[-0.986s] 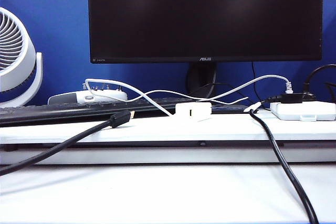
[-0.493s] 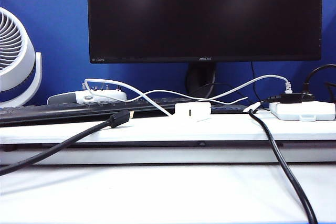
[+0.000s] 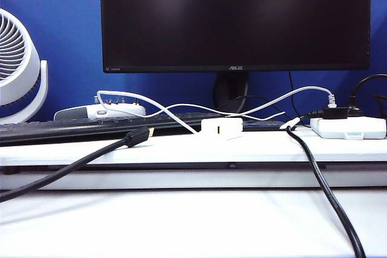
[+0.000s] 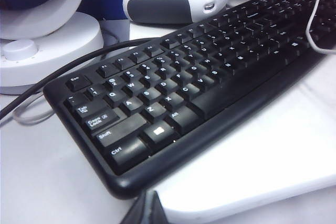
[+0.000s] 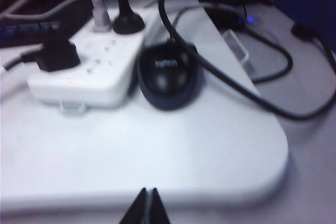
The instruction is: Pick up the Type-C charging cable and the charging base, insert one end of the Type-C charger into the corresponding slot on the base, and finally place the plugged-in charger back on the table.
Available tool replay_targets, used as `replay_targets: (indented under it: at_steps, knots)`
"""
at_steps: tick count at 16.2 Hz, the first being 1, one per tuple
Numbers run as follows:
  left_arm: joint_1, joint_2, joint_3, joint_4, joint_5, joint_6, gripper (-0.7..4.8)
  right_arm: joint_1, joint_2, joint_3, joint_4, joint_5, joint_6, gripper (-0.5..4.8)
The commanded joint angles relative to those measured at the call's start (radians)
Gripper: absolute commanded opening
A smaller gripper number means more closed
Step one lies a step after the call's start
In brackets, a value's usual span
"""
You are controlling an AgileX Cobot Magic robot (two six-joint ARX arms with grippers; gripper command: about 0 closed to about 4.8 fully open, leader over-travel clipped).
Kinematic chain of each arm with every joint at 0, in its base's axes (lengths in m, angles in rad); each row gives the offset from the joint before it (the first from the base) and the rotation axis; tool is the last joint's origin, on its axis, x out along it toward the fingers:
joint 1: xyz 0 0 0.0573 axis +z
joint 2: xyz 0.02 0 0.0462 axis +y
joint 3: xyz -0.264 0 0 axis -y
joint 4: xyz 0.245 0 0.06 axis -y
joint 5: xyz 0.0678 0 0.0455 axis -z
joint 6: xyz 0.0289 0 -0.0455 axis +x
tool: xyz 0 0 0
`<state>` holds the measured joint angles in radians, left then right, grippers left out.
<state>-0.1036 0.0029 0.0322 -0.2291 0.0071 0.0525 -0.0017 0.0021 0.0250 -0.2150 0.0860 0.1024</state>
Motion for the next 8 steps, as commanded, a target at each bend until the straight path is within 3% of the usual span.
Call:
replay_targets:
  at_steps: [1, 8]
  knots:
    - [0.002, -0.002, -0.002, -0.017, -0.003, -0.001, -0.03, -0.001, -0.002, -0.024, 0.042, -0.062, -0.065, 0.03]
    - [0.002, -0.002, -0.002, -0.017, -0.003, -0.001, -0.03, -0.002, -0.002, -0.024, 0.047, -0.062, -0.111, 0.03]
